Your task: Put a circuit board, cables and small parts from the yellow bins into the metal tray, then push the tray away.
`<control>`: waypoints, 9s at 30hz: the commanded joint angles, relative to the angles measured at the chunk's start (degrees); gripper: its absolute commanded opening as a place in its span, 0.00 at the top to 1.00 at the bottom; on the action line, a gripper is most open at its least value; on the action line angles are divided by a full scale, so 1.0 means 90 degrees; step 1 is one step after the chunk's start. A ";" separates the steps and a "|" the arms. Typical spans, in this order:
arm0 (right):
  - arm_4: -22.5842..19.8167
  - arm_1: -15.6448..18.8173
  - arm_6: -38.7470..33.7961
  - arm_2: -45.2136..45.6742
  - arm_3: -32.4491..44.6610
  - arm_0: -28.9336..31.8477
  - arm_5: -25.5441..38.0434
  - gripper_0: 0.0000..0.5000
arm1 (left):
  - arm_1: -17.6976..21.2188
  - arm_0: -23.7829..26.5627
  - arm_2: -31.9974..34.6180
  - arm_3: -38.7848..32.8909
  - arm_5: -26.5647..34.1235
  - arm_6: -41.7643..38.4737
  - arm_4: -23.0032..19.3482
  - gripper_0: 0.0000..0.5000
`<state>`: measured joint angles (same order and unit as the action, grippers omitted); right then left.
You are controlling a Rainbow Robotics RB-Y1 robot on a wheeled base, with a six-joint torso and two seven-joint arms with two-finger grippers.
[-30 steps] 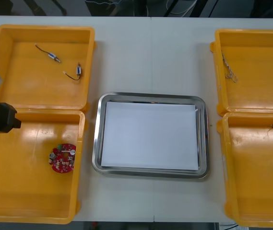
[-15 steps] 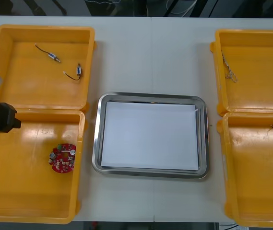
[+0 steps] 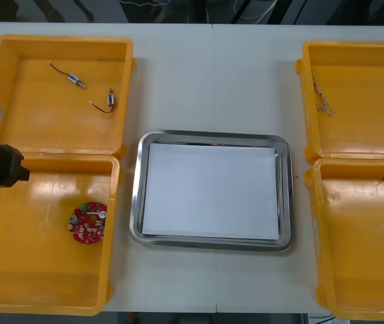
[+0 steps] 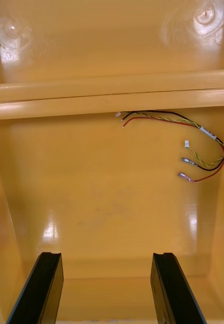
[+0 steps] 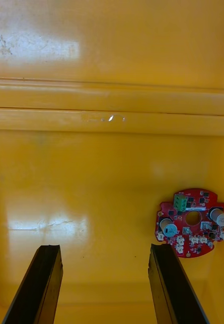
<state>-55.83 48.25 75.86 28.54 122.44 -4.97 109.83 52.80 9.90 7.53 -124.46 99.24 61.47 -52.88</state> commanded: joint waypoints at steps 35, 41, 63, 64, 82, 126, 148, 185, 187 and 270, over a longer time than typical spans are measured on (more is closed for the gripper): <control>-0.0046 0.0167 0.0038 0.0178 0.0136 0.0034 0.0019 0.00 | 0.0275 -0.0074 0.0209 -0.0185 -0.0060 0.0416 0.0055 0.00; -0.0046 0.0167 0.0038 0.0178 0.0136 0.0034 0.0019 0.00 | 0.0275 -0.0074 0.0209 -0.0185 -0.0060 0.0416 0.0055 0.00; 0.0344 -0.0156 0.0067 0.0012 -0.0255 0.0884 -0.1413 0.00 | -0.0301 0.0004 0.0004 -0.0400 0.0858 0.0104 0.0436 0.00; 0.0374 -0.0156 0.0077 -0.0007 -0.0333 0.0904 -0.1491 0.00 | -0.0359 0.0014 0.0004 -0.0420 0.0897 0.0104 0.0466 0.00; 0.0911 -0.0087 -0.0079 -0.0427 -0.1524 0.0904 -0.2682 0.00 | -0.0984 0.0043 -0.1002 -0.0566 0.0457 -0.0111 0.1452 0.00; 0.2151 -0.0263 -0.3029 -0.1599 -0.3136 0.0191 -0.3366 0.00 | -0.0848 0.0082 -0.2721 0.0489 -0.1213 -0.0785 0.1950 0.00; 0.2268 -0.0634 -0.3234 -0.1599 -0.3302 0.0200 -0.3580 0.00 | -0.0769 0.0082 -0.2887 0.0645 -0.1320 -0.0912 0.1970 0.00; 0.2004 -0.0654 -0.3204 -0.1570 -0.3477 0.0669 -0.4303 0.85 | 0.0266 -0.0103 -0.2438 0.0645 -0.1457 -0.0824 0.1276 1.00; 0.1975 -0.0663 -0.3185 -0.1570 -0.3477 0.0679 -0.4332 1.00 | 0.0363 -0.0191 -0.2321 0.0645 -0.1535 -0.0824 0.1227 1.00; 0.1389 -0.1122 -0.3107 -0.0925 0.1415 0.3677 -0.3209 1.00 | 0.0666 -0.0387 -0.0954 0.0743 -0.1594 -0.0804 0.0339 0.00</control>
<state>-44.04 38.79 48.62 17.88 133.02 24.87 82.64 58.63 4.82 -1.79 -118.11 86.45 59.51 -49.66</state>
